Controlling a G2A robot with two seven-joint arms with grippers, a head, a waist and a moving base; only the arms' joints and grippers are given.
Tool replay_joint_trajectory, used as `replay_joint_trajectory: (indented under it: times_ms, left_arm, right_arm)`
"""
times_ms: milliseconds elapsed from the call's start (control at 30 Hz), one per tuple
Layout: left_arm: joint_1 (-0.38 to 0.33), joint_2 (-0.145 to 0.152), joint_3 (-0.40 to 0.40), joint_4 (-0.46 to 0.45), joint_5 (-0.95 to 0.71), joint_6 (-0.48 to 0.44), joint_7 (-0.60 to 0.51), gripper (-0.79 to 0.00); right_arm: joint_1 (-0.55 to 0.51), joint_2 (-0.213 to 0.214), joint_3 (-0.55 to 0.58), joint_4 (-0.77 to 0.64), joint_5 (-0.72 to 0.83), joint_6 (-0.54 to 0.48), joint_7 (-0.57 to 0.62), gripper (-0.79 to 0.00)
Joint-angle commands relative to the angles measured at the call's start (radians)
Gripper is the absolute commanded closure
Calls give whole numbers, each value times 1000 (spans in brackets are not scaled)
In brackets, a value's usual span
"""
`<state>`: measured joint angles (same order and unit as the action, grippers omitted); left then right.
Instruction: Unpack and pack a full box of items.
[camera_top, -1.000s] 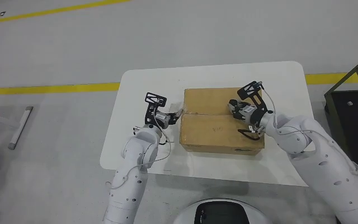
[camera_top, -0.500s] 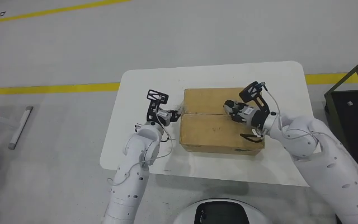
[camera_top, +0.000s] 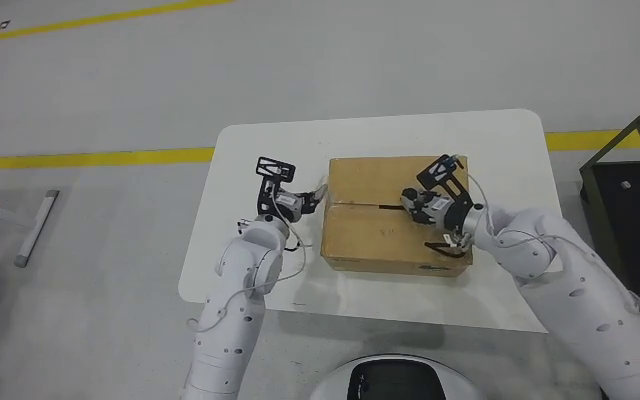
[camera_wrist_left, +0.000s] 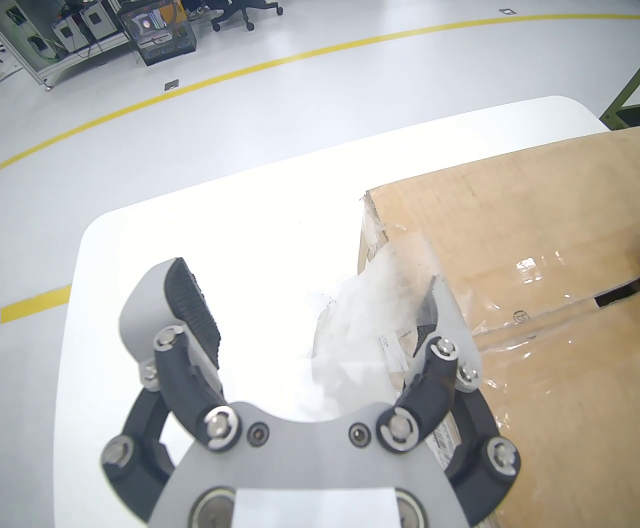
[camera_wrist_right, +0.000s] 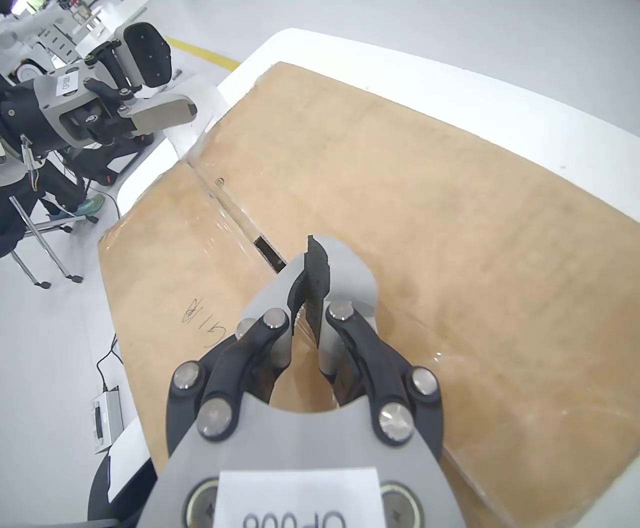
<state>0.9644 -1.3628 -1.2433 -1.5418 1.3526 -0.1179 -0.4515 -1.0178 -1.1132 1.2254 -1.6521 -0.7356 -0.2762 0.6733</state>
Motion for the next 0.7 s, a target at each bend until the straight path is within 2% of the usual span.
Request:
replay_joint_trajectory:
  times_ms: [0,200,400,633,667]
  left_arm:
    - [1,0,-3,-1,-8,3,3,-785]
    - [-2,0,-18,-8,-46,-4,7,-785]
    - [-2,3,-40,-5,-87,-11,-10,-785]
    - [15,9,-30,-12,-25,-41,5,-785]
    - [15,10,-27,-13,-13,-46,7,-656]
  right_arm:
    - [1,-1,0,-5,10,-5,-10,0]
    - [-4,3,18,-35,49,-58,-17,0]
    - [-2,4,20,-38,47,-40,-10,0]
    - [2,3,13,-25,40,-26,-8,0]
    - [4,3,13,-24,40,-26,-8,0]
